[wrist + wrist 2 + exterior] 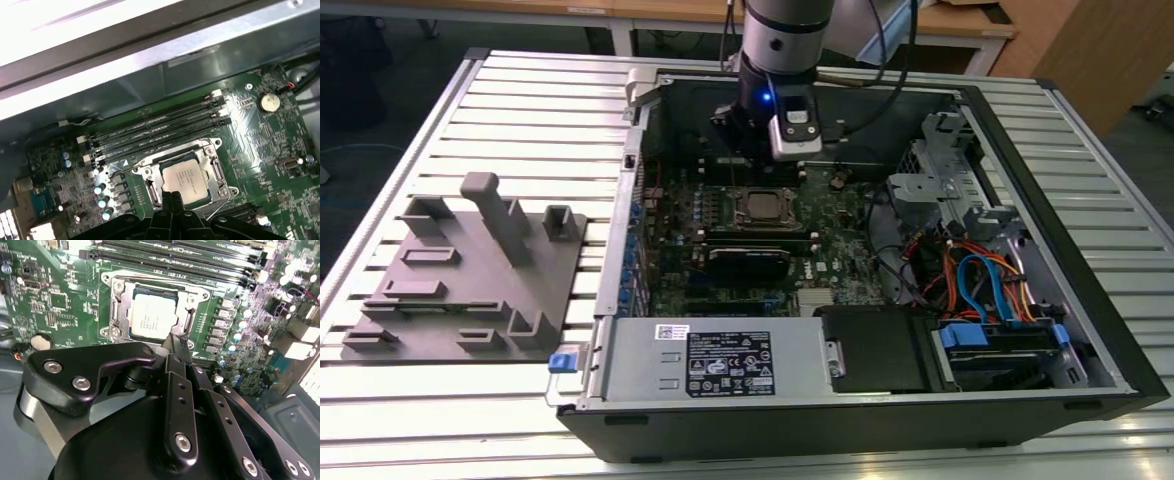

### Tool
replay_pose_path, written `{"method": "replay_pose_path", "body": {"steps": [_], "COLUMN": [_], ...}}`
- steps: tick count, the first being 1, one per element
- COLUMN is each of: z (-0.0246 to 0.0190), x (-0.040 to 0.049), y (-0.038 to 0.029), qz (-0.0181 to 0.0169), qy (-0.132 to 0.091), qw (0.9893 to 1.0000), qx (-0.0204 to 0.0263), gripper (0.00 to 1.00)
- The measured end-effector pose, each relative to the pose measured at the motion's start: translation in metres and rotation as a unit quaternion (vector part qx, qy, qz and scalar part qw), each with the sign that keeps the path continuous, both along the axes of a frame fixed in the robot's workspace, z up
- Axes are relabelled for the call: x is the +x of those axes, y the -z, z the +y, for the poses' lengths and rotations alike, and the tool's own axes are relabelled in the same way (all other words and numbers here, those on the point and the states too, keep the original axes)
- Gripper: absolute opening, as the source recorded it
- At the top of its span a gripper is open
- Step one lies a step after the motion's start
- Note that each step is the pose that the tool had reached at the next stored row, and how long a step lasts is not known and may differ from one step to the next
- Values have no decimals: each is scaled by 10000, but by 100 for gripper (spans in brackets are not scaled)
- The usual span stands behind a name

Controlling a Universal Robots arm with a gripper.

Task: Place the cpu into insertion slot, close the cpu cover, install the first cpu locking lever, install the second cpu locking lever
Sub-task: 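Install the first cpu locking lever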

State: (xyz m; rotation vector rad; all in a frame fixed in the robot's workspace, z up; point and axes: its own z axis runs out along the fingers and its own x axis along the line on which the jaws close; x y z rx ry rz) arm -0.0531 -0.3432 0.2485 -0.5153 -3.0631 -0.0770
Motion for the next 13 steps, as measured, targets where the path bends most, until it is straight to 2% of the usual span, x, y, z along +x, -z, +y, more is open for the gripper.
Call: {"method": "replay_pose_path", "body": {"steps": [4,8,13], "z": [0,0,1], "x": [0,-9,-56], "y": [11,25,30], "qz": [-41,-84,-93], "qy": [-198,-296,-367], "qw": [9998,9995,9993], "qx": [0,0,3], "gripper": [10,10,10]}}
